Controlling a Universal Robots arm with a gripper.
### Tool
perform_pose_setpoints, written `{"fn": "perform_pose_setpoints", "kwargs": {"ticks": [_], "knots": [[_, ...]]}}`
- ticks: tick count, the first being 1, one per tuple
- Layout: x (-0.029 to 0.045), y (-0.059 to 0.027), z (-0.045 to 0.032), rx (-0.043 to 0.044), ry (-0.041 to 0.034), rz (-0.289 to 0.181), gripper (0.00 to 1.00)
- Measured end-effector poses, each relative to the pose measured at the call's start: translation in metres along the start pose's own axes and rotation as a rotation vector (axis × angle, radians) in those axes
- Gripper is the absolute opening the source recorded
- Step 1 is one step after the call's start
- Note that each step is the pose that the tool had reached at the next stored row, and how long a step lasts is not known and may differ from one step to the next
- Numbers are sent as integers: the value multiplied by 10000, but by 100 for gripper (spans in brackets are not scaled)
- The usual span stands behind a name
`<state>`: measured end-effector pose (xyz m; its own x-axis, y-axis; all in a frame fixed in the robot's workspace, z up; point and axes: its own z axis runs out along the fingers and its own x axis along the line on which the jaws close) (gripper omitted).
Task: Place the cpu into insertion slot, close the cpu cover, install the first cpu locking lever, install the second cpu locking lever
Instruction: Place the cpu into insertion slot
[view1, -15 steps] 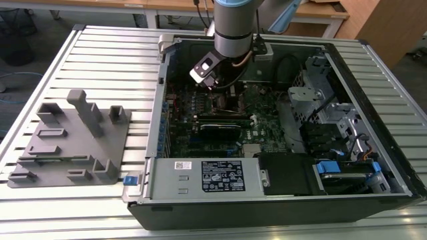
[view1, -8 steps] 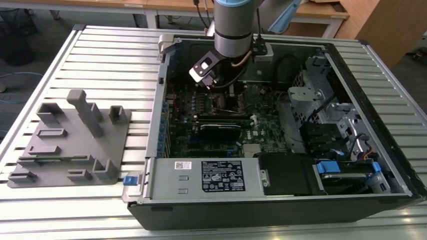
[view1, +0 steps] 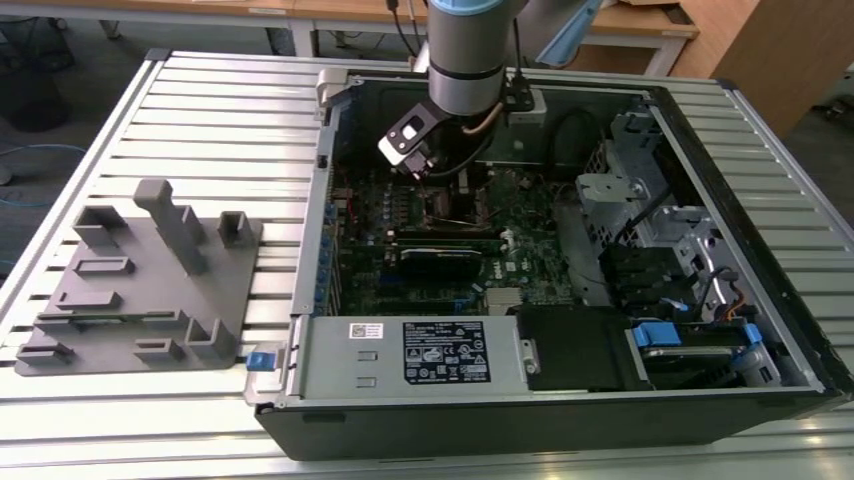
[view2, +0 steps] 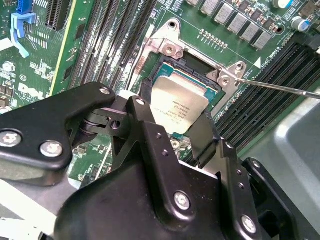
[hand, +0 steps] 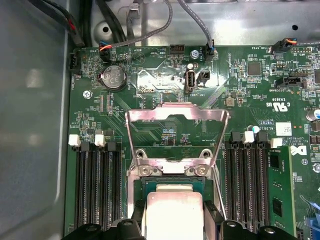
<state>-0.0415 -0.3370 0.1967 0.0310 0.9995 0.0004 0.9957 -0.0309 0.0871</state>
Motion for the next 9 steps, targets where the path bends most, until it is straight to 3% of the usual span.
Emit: {"fn": "perform_pose_setpoints", "kwargs": {"ticks": [9], "knots": [[1,-1,16,-1,3,-2,54]]}}
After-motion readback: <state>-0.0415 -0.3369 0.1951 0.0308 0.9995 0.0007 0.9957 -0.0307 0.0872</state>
